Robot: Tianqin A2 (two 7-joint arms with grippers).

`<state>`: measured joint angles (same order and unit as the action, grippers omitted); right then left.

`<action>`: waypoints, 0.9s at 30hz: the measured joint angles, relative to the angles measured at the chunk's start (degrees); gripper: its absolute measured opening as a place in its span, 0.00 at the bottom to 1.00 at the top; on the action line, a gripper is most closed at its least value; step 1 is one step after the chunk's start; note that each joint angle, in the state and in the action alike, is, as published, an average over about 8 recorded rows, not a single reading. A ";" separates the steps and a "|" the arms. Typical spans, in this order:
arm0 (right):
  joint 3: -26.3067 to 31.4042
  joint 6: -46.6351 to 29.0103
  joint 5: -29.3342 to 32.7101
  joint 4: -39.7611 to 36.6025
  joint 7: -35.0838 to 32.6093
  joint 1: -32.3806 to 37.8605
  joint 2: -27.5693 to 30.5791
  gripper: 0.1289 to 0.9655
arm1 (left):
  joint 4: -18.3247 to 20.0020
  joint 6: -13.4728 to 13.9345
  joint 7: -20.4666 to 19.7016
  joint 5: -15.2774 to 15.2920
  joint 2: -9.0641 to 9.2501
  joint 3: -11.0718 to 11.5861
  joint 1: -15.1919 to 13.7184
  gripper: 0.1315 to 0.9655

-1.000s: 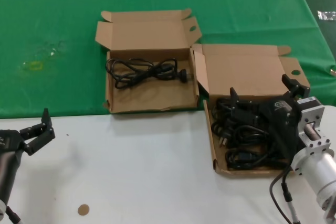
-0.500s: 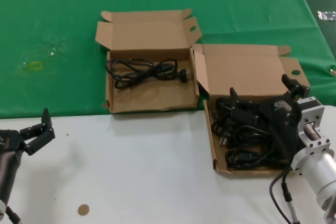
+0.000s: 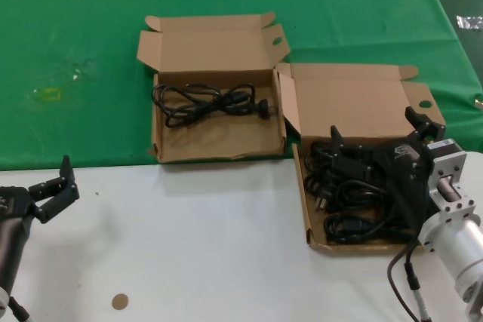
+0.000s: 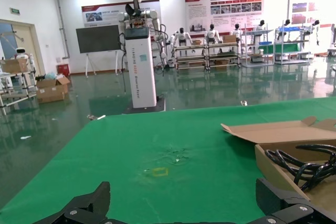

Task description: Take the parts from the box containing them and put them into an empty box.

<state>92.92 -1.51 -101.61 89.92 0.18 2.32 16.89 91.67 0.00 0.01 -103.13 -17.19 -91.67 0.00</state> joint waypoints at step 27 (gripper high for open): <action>0.00 0.00 0.00 0.00 0.00 0.00 0.00 1.00 | 0.00 0.00 -0.01 0.00 0.00 0.00 0.00 1.00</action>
<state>92.92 -1.51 -101.61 89.92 0.18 2.32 16.89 91.67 0.00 0.00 -103.13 -17.19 -91.67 0.00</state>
